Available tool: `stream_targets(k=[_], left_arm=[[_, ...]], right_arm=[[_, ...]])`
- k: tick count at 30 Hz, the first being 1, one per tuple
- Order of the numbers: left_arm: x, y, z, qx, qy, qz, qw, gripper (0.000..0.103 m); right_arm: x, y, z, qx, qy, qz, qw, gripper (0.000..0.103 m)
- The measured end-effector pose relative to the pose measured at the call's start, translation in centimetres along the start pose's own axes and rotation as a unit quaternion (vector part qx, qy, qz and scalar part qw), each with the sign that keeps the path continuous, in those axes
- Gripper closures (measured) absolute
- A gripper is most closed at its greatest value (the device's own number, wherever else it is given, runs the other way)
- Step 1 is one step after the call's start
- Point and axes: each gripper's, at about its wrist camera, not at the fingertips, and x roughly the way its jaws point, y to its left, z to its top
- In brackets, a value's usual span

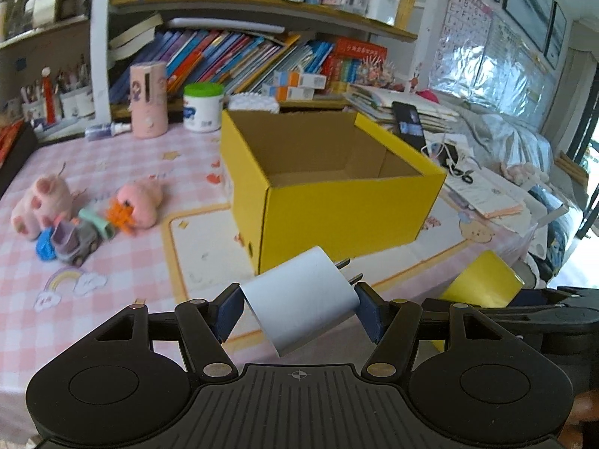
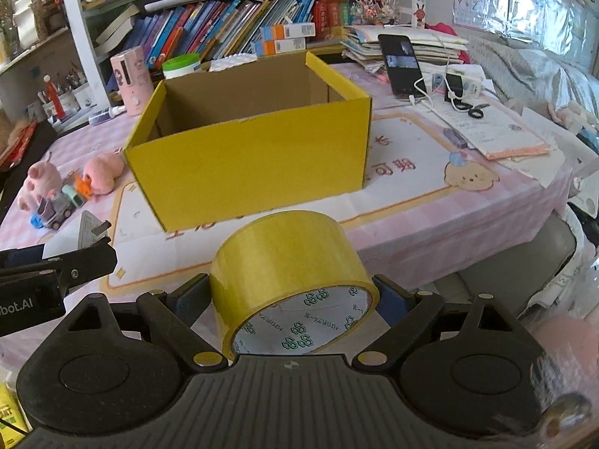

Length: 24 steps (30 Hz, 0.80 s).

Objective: Organize objects
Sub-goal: 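Carry the yellow tape roll with the right tool over the yellow box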

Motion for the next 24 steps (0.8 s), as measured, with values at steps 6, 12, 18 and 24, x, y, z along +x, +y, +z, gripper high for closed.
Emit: stream_targets(k=[6,12,18,24], left_arm=[[0.7,-0.6,2.3,0.006,-0.03,-0.001,0.9995,0.039],[1.6,-1.0,3.9,0.009,-0.049,0.003,0.9988,0.039],[2.5,-1.2,5.0,0.001,-0.057,0.011,0.9983,0.039],[2.9,-1.7,6.3,0.002,-0.068,0.022,0.9975,0.039]], right_arm=[[0.6,-0.8,2.6,-0.005,-0.025,0.0,1.0,0.012],[1.7,-0.8,5.1,-0.03,-0.039,0.012,0.999,0.012],[2.8,-0.9,7.1,-0.046,-0.041,0.03,0.998,0.012],[3.2,-1.5,9.0,-0.049,-0.051,0.044,0.997,0.012]])
